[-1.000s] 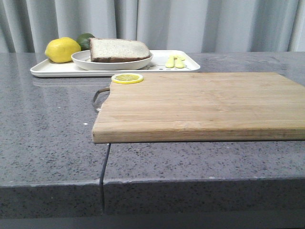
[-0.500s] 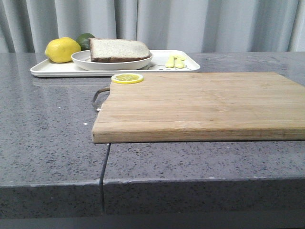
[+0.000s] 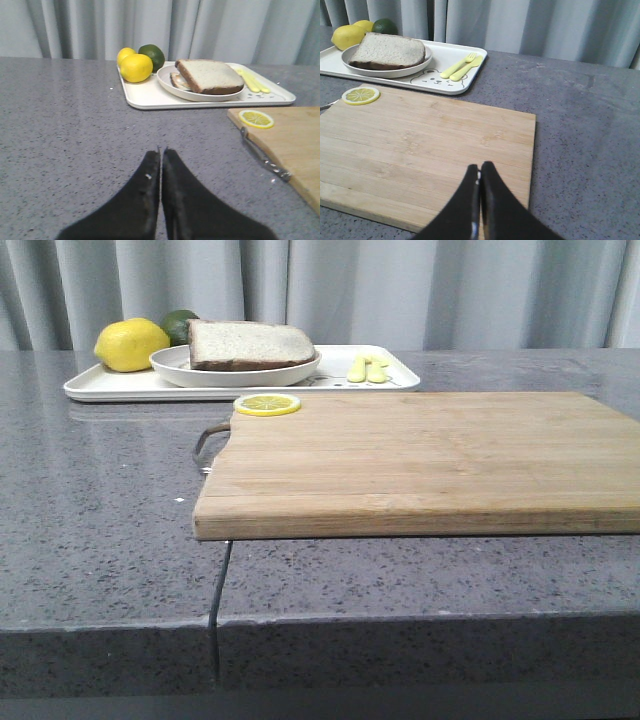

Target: Place bread and move sandwich to tray

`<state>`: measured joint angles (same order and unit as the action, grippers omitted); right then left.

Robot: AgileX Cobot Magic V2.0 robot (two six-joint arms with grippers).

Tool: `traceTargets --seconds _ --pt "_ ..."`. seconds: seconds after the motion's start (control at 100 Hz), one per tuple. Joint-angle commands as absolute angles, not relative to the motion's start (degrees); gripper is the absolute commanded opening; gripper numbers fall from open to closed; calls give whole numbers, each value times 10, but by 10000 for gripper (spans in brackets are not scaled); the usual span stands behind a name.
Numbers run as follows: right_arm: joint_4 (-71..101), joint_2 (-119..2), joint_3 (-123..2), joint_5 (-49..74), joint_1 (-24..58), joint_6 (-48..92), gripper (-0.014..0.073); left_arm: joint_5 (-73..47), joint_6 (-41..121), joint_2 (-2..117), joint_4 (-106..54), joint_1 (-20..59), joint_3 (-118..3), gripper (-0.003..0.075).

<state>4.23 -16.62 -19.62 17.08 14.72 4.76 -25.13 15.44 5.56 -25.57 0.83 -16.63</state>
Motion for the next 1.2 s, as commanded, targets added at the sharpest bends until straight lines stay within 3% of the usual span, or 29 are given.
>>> traceTargets --seconds 0.0,0.37,0.69,1.19 --pt "38 -169 -211 129 143 46 -67 -200 154 62 -212 13 -170 -19" --pt "38 -169 -211 129 143 46 -67 -113 17 5 -18 13 -57 -19" --pt "38 -169 -211 129 143 46 -67 -66 15 -22 -8 13 9 -19" --pt "38 -169 -211 129 143 46 -67 -57 15 -22 0 13 10 -19"
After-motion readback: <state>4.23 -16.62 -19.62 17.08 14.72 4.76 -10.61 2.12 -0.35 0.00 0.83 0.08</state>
